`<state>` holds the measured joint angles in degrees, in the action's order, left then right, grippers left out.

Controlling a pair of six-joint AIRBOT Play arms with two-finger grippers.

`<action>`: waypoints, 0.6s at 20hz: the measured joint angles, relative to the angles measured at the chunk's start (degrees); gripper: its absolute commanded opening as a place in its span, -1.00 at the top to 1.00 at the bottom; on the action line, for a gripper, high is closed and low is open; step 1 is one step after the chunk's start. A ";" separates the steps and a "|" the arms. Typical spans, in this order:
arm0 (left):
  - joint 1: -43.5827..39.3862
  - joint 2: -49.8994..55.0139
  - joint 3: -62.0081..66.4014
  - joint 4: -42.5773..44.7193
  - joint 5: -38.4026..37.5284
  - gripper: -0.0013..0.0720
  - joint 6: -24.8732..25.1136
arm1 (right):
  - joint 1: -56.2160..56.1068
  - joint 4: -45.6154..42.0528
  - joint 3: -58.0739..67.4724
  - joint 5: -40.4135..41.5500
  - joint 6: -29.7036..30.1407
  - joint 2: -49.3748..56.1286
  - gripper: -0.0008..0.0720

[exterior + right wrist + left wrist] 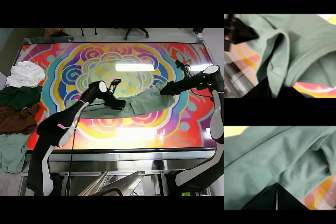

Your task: Fold the shirts.

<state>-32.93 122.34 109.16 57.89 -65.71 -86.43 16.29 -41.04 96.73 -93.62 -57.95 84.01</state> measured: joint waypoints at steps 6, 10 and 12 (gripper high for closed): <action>-2.86 1.53 7.43 0.68 -1.86 0.93 -1.88 | -0.68 0.20 4.42 -2.71 -5.77 -4.02 0.93; 3.61 -7.93 7.30 0.63 -9.35 0.93 0.13 | -7.19 1.68 5.03 -0.24 -9.86 -6.05 0.93; 9.03 -15.69 5.14 0.61 -12.35 0.93 1.55 | -13.70 2.08 5.14 4.02 -11.30 -6.27 0.93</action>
<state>-23.90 106.65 114.30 58.50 -78.06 -84.88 2.59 -38.96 101.86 -89.60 -69.25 77.73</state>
